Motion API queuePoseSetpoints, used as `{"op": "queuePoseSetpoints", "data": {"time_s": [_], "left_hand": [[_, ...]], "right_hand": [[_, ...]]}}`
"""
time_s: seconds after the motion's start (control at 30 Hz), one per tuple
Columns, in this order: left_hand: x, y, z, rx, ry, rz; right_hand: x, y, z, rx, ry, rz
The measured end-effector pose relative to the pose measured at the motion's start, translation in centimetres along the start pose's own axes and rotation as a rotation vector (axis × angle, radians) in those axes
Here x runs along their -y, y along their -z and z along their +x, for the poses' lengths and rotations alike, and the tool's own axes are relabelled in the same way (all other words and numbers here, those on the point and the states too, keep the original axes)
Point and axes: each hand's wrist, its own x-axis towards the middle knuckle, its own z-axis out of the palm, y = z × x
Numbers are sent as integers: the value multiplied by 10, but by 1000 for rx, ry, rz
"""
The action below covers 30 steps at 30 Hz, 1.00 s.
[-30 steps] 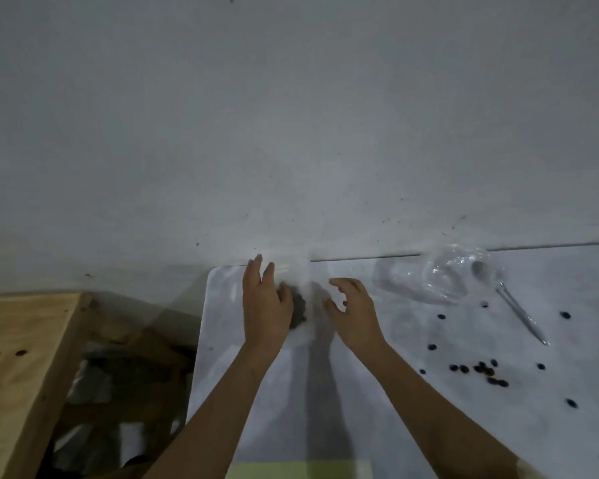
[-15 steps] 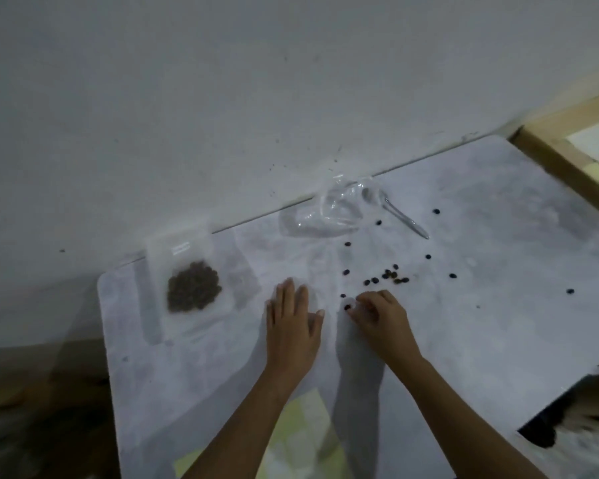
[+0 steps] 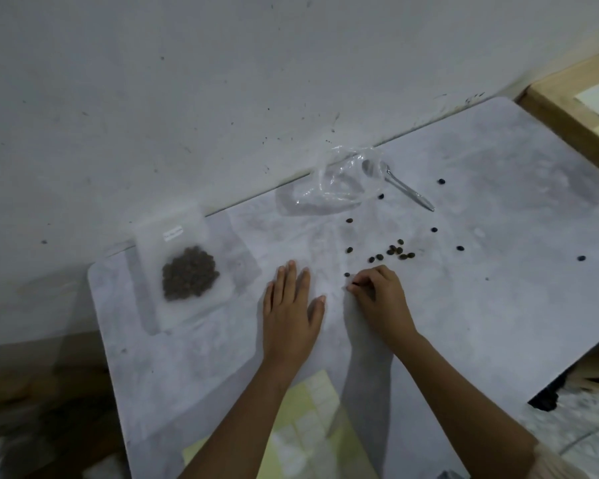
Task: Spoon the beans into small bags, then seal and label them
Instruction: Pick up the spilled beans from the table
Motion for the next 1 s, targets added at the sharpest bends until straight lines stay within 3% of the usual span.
{"op": "queuePoseSetpoints", "data": {"time_s": [0.27, 0.53, 1.0], "left_hand": [[-2, -2, 0, -6, 14, 22], [-2, -2, -1, -7, 20, 13], [-3, 0, -1, -13, 31, 10]], "right_hand": [[9, 19, 2, -84, -281, 668], [12, 6, 25, 118, -51, -2], [7, 0, 24, 159, 45, -84]]}}
